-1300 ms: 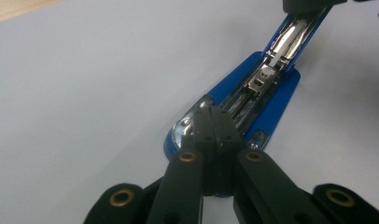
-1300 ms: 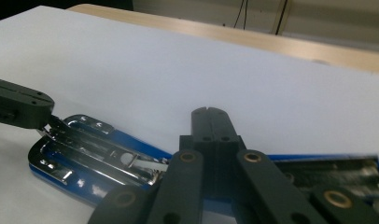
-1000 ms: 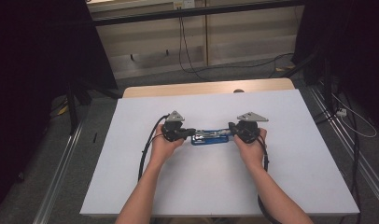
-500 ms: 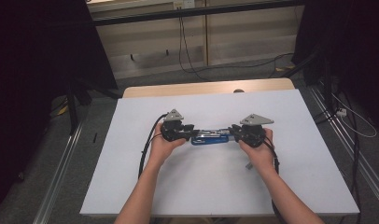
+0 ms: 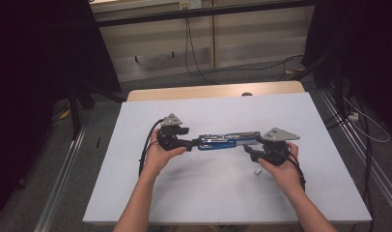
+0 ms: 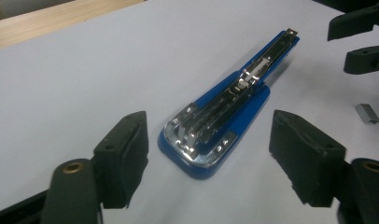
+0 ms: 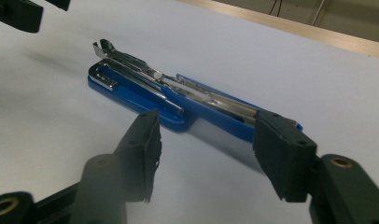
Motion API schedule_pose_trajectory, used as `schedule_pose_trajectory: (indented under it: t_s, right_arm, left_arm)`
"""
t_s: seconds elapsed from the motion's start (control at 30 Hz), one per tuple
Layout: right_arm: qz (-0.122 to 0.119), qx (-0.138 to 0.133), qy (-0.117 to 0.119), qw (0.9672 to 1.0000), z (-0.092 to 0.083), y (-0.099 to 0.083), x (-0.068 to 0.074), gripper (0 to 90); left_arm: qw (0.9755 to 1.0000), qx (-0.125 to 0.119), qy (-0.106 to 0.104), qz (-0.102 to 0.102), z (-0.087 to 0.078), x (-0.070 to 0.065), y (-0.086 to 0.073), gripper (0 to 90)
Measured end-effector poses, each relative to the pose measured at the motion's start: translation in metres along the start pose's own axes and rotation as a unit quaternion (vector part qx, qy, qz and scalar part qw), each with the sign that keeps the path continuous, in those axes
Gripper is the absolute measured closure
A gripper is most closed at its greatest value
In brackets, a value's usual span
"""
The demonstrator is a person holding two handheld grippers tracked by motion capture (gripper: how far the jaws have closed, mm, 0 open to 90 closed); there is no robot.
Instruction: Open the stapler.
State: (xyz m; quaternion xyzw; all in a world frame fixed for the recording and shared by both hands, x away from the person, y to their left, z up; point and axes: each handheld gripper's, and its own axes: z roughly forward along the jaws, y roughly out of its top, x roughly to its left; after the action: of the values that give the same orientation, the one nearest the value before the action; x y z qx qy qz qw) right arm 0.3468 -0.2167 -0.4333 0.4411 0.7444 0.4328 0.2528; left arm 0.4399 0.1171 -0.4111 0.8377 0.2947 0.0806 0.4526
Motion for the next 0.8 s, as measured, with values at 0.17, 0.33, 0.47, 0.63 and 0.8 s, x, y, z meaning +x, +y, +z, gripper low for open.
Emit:
schedule_pose_trajectory:
  t_s: [0.17, 0.33, 0.47, 0.63, 0.8]
  right_arm:
    - [-0.003, 0.005, -0.004, 1.0, -0.007, -0.013, 0.0, 33.8]
    - [0.007, 0.011, -0.005, 0.9999, -0.013, -0.021, -0.001, 28.5]
    - [-0.001, 0.017, -0.005, 0.9998, -0.019, -0.024, -0.001, 26.1]
    - [-0.004, 0.017, -0.006, 0.9998, -0.026, -0.028, -0.001, 22.6]
    - [-0.002, 0.023, -0.007, 0.9997, -0.032, -0.036, 0.0, 20.8]
  left_arm:
    - [0.9995, -0.013, 0.022, -0.02, -0.01, 0.002, -0.005, 18.0]
    - [0.9991, -0.009, 0.03, -0.028, -0.018, 0.005, -0.013, 17.2]
    - [0.9989, -0.014, 0.037, -0.026, -0.024, 0.004, -0.02, 15.5]
    - [0.9989, -0.013, 0.043, -0.013, -0.033, 0.0, -0.028, 12.7]
    - [0.998, -0.022, 0.057, -0.01, -0.044, -0.005, -0.038, 12.6]
